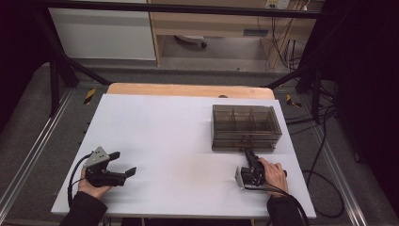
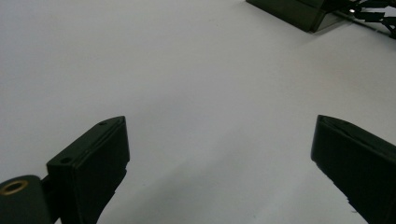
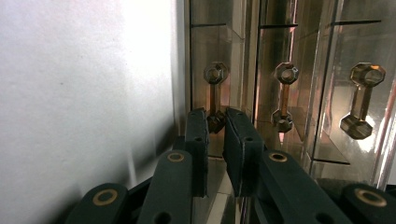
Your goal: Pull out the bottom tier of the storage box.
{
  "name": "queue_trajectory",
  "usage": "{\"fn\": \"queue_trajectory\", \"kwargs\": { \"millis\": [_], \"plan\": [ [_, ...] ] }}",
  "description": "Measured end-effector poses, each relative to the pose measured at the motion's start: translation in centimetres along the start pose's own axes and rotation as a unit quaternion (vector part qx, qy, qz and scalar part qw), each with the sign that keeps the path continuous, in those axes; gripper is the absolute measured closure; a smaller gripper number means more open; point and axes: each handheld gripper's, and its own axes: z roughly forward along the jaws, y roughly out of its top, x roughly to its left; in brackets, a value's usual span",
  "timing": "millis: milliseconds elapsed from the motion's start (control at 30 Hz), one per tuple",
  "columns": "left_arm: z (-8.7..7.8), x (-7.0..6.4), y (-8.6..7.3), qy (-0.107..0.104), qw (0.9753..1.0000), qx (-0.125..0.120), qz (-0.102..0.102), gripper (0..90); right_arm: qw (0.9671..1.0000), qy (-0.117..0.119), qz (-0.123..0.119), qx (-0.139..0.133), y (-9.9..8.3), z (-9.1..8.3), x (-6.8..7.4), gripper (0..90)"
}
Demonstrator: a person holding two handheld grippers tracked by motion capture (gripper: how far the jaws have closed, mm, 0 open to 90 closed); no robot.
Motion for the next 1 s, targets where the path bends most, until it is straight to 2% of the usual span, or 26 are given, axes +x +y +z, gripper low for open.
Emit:
{"fn": "queue_trajectory", "kwargs": {
  "millis": [167, 233, 300, 633, 867, 1000],
  "plan": [
    [0.0, 0.0, 0.0, 0.000, 1.0000, 0.000, 0.000, 4.5, 1.0000, 0.002, 0.002, 0.001, 0.0, -0.1, -0.1, 78.3],
    [0.0, 0.0, 0.0, 0.000, 1.0000, 0.000, 0.000, 4.5, 1.0000, -0.002, 0.006, -0.003, 0.0, -0.2, -0.2, 74.0],
    [0.0, 0.0, 0.0, 0.000, 1.0000, 0.000, 0.000, 4.5, 0.9998, -0.005, 0.020, -0.008, -0.1, -0.4, -0.3, 69.6],
    [0.1, 0.0, 0.0, 0.000, 1.0000, 0.001, 0.001, 4.5, 0.9991, 0.006, 0.041, -0.002, -0.4, -0.2, -0.9, 60.3],
    [0.1, 0.0, 0.0, 0.000, 1.0000, 0.001, 0.001, 4.5, 0.9990, 0.014, 0.042, -0.005, -0.5, 0.3, -1.0, 63.4],
    [0.1, 0.0, 0.0, 0.000, 1.0000, 0.001, 0.001, 4.5, 0.9993, 0.015, 0.035, -0.007, -0.4, 0.4, -1.0, 66.3]
  ]
}}
